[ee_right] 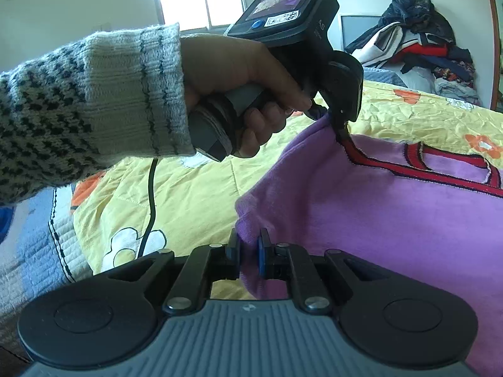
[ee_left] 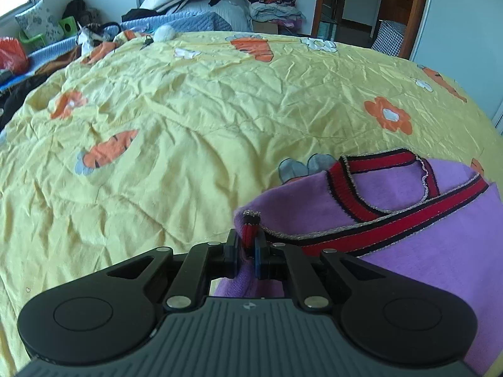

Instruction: Fold small clothes

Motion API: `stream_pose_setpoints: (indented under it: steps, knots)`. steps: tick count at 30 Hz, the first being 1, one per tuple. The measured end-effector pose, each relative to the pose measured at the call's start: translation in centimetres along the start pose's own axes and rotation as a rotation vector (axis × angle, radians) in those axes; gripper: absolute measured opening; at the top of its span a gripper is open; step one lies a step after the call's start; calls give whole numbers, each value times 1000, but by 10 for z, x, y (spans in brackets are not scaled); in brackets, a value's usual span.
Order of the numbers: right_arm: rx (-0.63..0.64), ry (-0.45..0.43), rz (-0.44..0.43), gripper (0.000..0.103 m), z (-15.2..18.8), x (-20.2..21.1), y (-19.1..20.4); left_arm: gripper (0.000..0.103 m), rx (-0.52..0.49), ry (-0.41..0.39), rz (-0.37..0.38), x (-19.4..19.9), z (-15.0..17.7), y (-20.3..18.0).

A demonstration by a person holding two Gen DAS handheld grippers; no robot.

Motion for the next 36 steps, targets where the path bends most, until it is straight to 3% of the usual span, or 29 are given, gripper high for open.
stream_pose_setpoints:
  steps: [13, 18, 24, 36]
  knots:
    - [-32, -8, -17, 10, -1, 1, -1, 10, -15, 1, -26, 1, -3, -11]
    - [-79, -28, -30, 10, -6, 8, -12, 10, 33, -1, 15, 3, -11, -13]
    - [-222, -94, -16, 10, -15, 36, -69, 10, 54, -13, 96, -2, -43, -55]
    - [-469, -195, 141, 10, 10, 100, -206, 9, 24, 31, 192, -59, -80, -188]
Point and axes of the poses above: each gripper's, at about its wrist camera, not at the fingertips, and x roughly against the way its jaws point, y to its left, z to its underside, the point moved 10 cm from there along -x, roughly the way its jaws point, and after that the axes turned 11 degrees about z, right-handed, at the moved point
